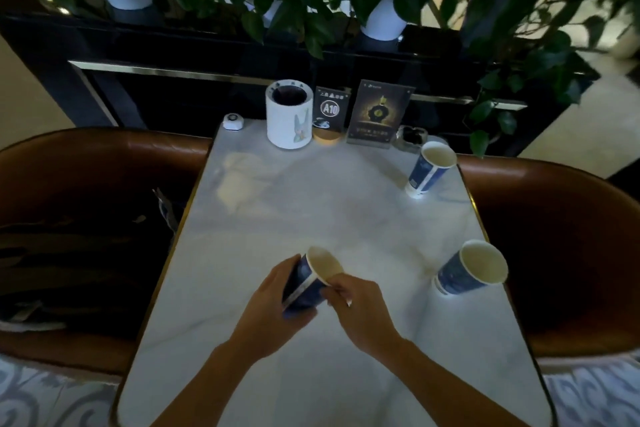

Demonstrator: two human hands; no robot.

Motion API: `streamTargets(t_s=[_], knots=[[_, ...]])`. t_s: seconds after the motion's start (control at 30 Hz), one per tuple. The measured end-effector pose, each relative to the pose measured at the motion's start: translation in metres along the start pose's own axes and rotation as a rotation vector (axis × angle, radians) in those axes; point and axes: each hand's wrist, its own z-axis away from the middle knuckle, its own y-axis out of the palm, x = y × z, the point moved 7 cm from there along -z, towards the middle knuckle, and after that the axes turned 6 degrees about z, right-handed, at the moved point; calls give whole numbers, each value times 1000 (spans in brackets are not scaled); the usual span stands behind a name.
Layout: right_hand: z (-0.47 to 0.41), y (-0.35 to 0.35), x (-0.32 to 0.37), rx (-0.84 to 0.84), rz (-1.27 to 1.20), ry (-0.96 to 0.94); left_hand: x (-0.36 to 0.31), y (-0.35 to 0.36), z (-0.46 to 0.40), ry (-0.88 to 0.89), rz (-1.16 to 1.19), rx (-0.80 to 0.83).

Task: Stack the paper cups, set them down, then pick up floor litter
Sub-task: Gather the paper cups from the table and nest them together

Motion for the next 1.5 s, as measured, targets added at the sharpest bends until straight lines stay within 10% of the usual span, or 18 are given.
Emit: streamTargets(t_s=[0.67,0.97,1.23,1.5], knots=[[58,-101,-71,-128,-188,91,-71,88,-8,-9,-48,84],[31,-187,-128,-534,118,55,-71,81,-2,-21,-34,57],[-16,-158,-190,-129,660,244,-72,81,-3,-62,36,50],[-16,-150,-181,-166,760,217,-63,71,14,-118,64,10]])
